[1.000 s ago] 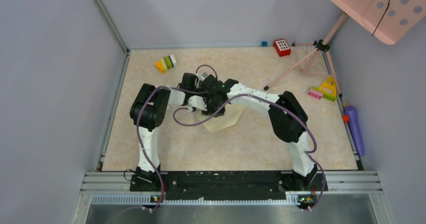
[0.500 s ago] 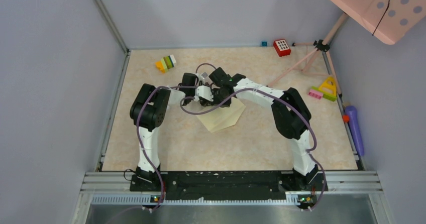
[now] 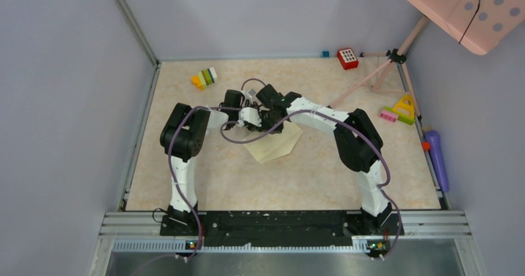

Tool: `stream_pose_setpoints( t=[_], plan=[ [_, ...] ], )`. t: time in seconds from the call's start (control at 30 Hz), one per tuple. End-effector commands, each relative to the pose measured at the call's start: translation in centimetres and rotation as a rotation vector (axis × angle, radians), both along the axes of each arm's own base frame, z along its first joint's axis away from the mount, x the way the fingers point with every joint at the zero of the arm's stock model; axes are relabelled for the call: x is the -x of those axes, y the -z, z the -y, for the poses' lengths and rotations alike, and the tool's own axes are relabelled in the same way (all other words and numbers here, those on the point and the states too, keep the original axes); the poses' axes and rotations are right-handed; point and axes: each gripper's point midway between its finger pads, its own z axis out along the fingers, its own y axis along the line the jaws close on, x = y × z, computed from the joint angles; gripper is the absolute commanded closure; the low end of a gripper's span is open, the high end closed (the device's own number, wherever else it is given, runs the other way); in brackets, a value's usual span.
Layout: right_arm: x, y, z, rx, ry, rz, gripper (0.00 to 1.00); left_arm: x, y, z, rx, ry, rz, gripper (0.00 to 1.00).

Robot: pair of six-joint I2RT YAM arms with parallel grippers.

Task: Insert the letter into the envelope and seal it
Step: Paint the envelope at the center of the board.

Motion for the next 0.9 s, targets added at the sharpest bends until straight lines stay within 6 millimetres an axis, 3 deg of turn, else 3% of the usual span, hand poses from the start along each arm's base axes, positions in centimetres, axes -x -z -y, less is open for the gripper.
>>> stream_pose_setpoints(
  t=[0.0, 0.43, 0.87],
  plan=[
    [2.5, -0.1, -2.1, -0.037, -0.061, -0.053, 1.00, 0.8, 3.6, -1.6, -0.138, -0.051, -0.040, 1.00],
    [4.8, -0.2, -4.5, -0.063, -0.108, -0.115, 1.00, 0.8, 3.6, -1.6, -0.138, -0.051, -0.037, 1.00],
    [4.9, -1.3, -5.9, -0.100, -0.088, -0.105, 1.00, 0.7, 3.6, -1.5, -0.141, -0.050, -0.033, 1.00]
  ],
)
